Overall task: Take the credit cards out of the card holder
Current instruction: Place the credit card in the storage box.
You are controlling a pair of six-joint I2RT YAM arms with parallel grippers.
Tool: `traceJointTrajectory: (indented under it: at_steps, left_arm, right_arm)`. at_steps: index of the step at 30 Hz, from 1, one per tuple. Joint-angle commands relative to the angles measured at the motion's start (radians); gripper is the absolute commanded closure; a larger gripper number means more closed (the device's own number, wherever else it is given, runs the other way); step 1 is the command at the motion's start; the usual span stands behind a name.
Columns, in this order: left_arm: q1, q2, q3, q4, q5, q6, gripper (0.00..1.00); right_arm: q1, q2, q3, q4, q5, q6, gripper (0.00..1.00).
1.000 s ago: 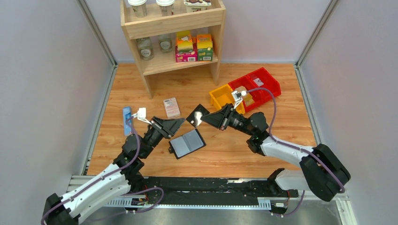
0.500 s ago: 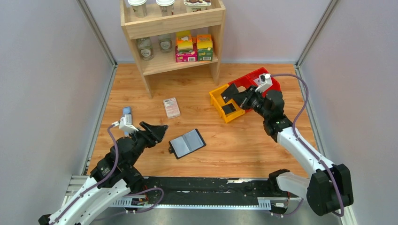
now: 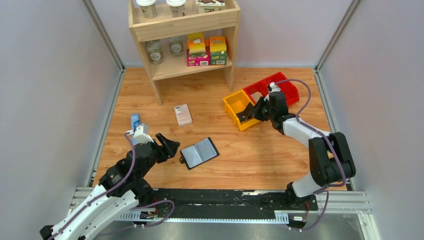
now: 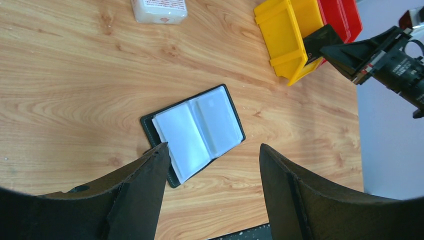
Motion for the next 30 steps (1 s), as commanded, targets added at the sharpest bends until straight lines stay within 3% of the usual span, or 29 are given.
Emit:
traceJointTrajectory:
  at_steps: [1,15,30]
  left_arm:
    - [0.004,0.013,0.009,-0.002,0.014,0.008,0.26]
    - [0.002,0.039,-0.004,0.022,0.028,-0.011,0.26]
    - [0.002,0.135,0.001,0.091,0.085,-0.002,0.26]
  right_arm:
    - [0.002,0.083,0.064,0.055,-0.027,0.042,1.00]
    - [0.036,0.208,0.144,-0.041,-0.021,0.102,0.99]
    - [0.052,0.007,0.161,-0.241,0.218,-0.004,0.49]
